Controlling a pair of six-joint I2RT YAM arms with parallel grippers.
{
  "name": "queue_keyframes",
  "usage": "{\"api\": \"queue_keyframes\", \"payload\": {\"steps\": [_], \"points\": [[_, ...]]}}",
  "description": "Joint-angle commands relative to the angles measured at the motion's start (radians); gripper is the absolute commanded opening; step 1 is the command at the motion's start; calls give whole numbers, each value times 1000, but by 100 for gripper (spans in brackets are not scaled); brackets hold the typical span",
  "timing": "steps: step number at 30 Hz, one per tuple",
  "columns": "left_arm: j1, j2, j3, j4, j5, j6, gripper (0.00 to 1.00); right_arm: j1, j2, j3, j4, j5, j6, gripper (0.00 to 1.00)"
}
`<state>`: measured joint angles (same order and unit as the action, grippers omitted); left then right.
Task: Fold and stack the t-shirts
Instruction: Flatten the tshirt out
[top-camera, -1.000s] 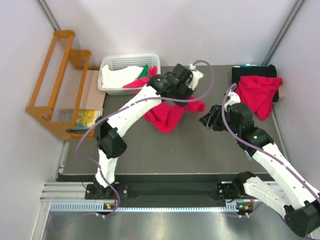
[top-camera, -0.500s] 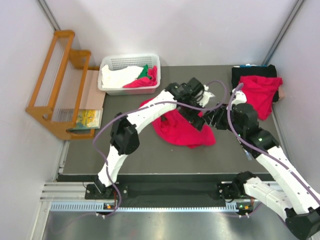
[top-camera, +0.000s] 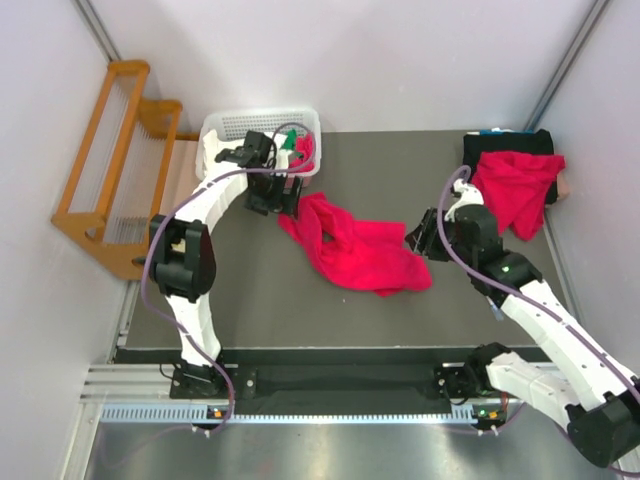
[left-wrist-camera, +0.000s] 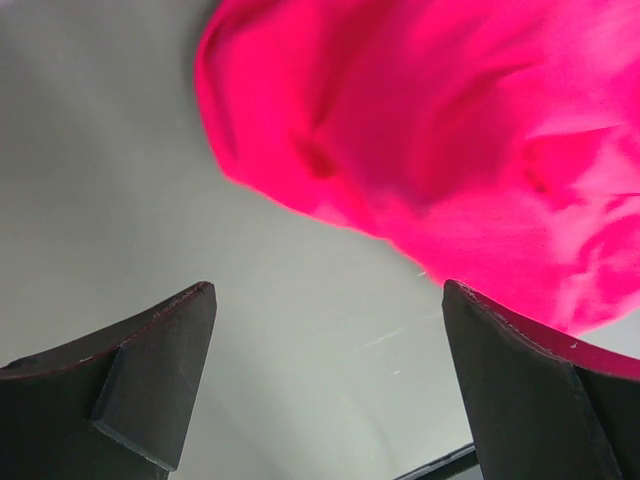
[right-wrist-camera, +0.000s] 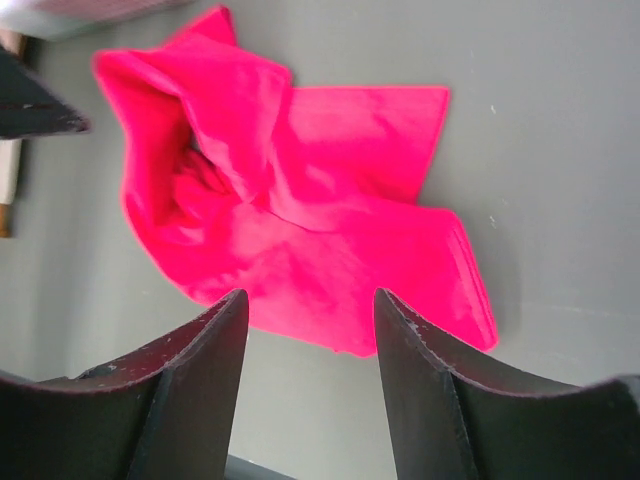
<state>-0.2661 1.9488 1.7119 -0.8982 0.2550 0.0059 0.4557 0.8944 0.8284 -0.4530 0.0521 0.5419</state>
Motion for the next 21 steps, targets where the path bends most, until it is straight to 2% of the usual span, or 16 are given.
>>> {"api": "queue_keyframes", "payload": {"steps": [1,7,11,21], "points": [[-27,-34,-46,85,0,19,99,-8,41,-20,54,34,-20,54],[-30,33,69,55,61,-38,99,-55,133,-31,106,29,-45,54],[-33,52,135,64,64,-49,99,-143,234,-48,183,-79,-43,54],[-51,125,138,131,79,-92,99,-190,517,1,289,-188,-62,51]]}}
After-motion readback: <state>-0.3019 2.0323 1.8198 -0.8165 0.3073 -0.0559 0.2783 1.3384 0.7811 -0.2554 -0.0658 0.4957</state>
